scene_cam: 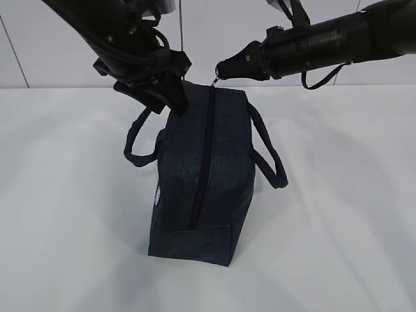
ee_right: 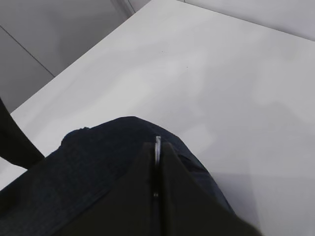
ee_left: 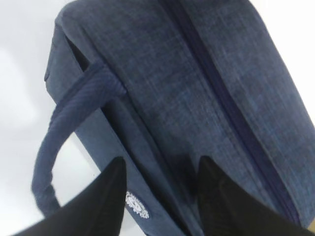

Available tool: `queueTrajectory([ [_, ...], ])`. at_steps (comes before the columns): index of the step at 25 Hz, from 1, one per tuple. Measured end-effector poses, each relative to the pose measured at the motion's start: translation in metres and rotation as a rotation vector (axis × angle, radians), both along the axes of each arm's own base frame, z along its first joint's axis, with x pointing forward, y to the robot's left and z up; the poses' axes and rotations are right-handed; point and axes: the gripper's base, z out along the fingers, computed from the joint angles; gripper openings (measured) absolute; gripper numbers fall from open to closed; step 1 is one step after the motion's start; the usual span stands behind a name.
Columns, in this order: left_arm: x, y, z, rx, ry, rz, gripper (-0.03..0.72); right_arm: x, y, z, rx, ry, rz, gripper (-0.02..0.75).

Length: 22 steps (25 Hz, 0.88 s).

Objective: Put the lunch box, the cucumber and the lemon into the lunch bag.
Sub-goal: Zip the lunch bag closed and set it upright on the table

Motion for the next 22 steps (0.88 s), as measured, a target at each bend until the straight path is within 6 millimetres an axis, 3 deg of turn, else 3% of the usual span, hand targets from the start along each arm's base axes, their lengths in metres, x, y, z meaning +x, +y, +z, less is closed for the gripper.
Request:
queueTrajectory([
  [7,0.005,-0.003,-0.014,0.014,0.029,0.001,0.307,0.000,0.000,0.000,0.000,0.000,0.000,0.007],
  [14,0.005,-0.002,-0.015,0.021,0.029,0.000,0.013,0.000,0.000,-0.001,0.000,0.003,-0.001,0.007],
  [22,0.002,0.001,0.003,0.080,0.051,-0.053,-0.005,0.003,0.001,0.010,0.008,-0.020,-0.001,0.007],
])
